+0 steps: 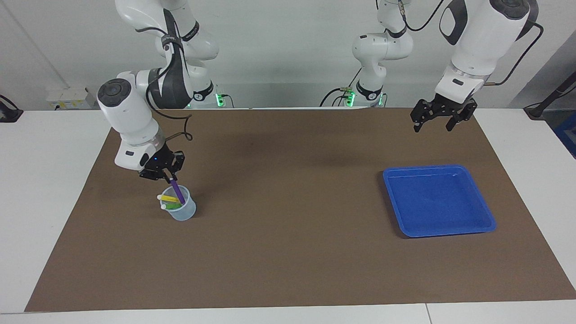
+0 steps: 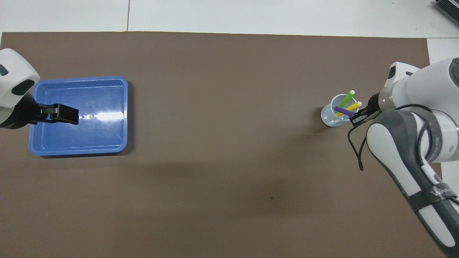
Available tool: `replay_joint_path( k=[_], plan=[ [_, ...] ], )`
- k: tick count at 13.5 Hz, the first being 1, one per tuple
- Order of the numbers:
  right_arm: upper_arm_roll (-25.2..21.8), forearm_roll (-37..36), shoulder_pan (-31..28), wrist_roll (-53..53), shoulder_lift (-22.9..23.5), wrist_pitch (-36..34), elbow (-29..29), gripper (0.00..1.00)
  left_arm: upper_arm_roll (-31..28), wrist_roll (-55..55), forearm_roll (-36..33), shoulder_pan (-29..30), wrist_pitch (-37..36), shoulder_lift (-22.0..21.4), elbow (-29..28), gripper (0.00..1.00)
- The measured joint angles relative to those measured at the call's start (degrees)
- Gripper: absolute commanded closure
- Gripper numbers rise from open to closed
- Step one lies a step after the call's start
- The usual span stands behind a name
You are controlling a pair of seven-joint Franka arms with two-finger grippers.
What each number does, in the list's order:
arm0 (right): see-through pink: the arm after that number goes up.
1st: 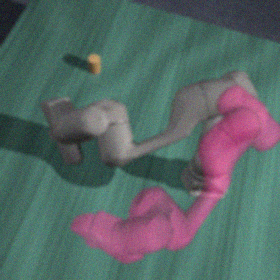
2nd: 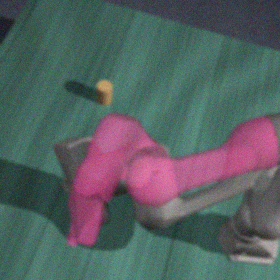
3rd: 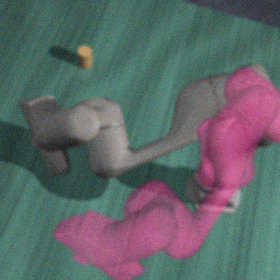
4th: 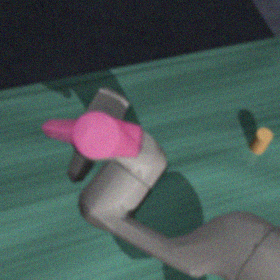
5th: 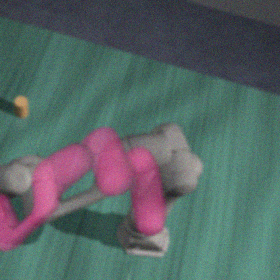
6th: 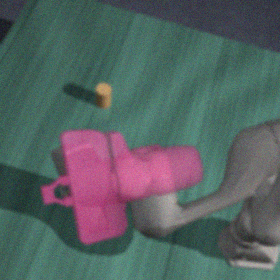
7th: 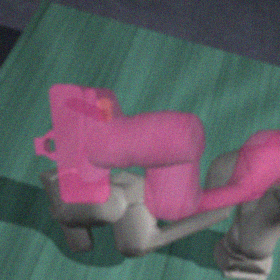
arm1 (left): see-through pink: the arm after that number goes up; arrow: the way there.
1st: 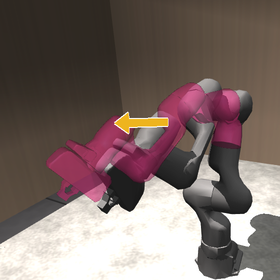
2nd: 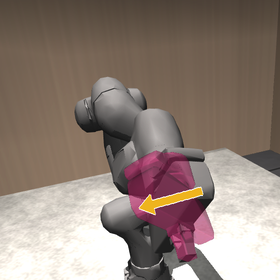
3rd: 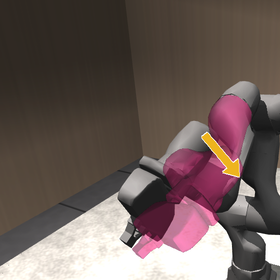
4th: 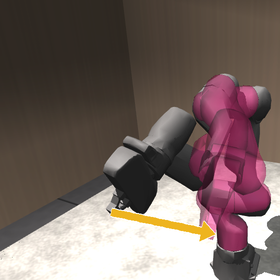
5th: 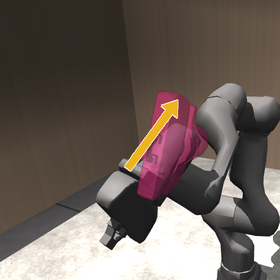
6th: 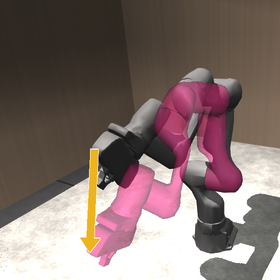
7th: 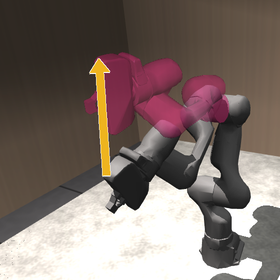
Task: Right arm passes pens to left for tray arrangement
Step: 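Grasp the purple pen with the right gripper and lift it out, then carry the purple pen toward the left gripper while the left gripper opens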
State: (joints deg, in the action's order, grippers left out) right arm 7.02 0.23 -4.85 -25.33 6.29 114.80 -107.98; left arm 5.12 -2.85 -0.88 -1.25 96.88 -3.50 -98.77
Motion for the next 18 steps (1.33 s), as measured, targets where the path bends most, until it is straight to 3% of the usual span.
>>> replay_joint_path(
  k=[5, 8, 11, 15, 18],
  plan=[
    [0.07, 2.71, 0.01, 1.4, -5.4, -12.94, 6.94, 1.0, -0.08, -0.08, 0.0, 0.01, 0.16, -0.09, -0.35, 0.0],
    [0.9, 9.06, 0.55, 8.42, -6.66, -14.72, 8.02, 1.0, -0.07, -0.07, 0.0, 0.01, 0.66, -0.44, -0.35, 0.0],
    [1.5, 15.8, 4.63, 20.27, -6.43, -12.01, 8.07, 1.0, 0.27, 0.53, 0.0, -0.26, 0.48, -0.8, -1.22, 0.0],
    [1.88, 21.74, 14.97, 42.41, -4.44, -2.43, 7.76, 1.0, 0.34, 5.24, 0.0, -0.85, 0.64, -3.44, -6.47, 0.0],
    [1.92, 27.23, 19.11, 51.62, -1.17, 3.97, 7.63, 1.0, -0.02, 5.68, 2.68, -0.69, 2.42, -4.41, -8.54, 0.01]
  ],
)
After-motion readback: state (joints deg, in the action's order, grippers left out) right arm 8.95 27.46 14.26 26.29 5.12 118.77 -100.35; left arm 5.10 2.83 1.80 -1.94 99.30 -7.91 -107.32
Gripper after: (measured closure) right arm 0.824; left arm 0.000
